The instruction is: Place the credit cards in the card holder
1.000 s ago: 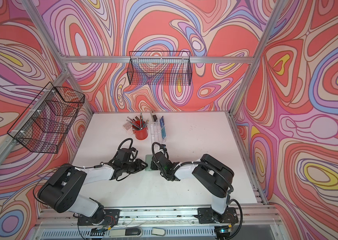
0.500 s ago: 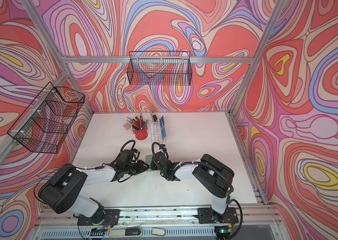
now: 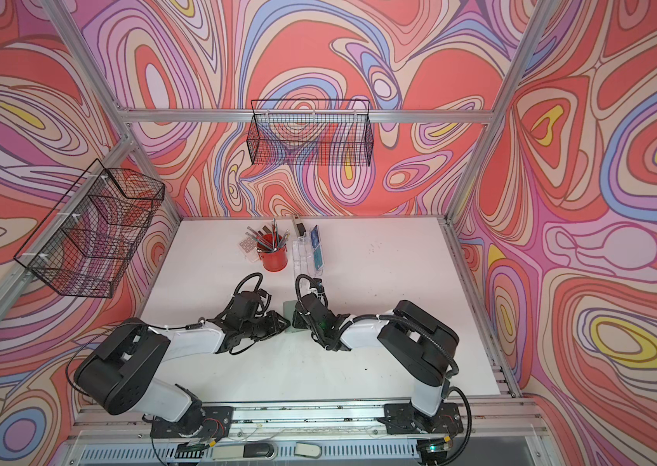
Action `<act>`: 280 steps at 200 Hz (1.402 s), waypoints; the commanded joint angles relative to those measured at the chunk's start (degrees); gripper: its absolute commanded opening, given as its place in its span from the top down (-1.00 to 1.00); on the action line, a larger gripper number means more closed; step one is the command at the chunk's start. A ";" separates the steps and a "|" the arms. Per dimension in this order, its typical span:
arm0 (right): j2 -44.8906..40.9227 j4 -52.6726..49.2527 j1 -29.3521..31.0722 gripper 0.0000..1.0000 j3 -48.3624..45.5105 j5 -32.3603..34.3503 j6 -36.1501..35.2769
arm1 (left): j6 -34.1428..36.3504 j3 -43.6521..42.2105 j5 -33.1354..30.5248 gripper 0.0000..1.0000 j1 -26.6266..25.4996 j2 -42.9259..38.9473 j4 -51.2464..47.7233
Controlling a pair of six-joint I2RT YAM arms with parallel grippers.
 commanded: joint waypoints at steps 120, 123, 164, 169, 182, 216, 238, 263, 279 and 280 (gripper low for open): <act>3.43 3.87 0.32 1.00 0.08 -0.91 0.08 | -0.94 -2.32 -1.04 0.48 -0.56 1.90 -4.71; 3.46 3.80 0.38 1.00 0.00 -0.87 0.08 | -0.94 -2.31 -1.08 0.48 -0.55 1.84 -4.71; 3.72 3.88 0.31 1.00 -1.06 -0.46 0.09 | -1.03 -2.30 -1.04 0.49 -0.52 1.68 -4.80; 3.85 3.95 0.40 1.00 -1.23 -0.39 0.08 | -1.01 -2.30 -1.04 0.49 -0.56 1.68 -4.80; 3.97 4.14 0.31 1.00 -1.49 -0.43 0.08 | -1.09 -2.30 -1.09 0.49 -0.54 1.72 -4.88; 4.74 4.50 0.36 1.00 -1.78 -0.80 0.16 | -1.07 -2.13 -0.96 0.51 -0.56 1.50 -5.06; 4.99 4.84 0.39 1.00 -2.09 -0.87 0.17 | -1.03 -2.21 -1.02 0.51 -0.56 1.39 -5.15; 5.42 5.44 0.37 1.00 -2.35 -1.38 0.26 | -1.03 -2.05 -0.78 0.51 -0.55 1.56 -4.98; 5.84 5.71 0.49 1.00 -2.40 -1.52 0.48 | -1.03 -1.95 -0.68 0.51 -0.58 1.73 -4.97; 5.92 5.76 0.49 1.00 -2.40 -1.57 0.50 | -1.02 -1.95 -0.73 0.51 -0.57 1.74 -4.97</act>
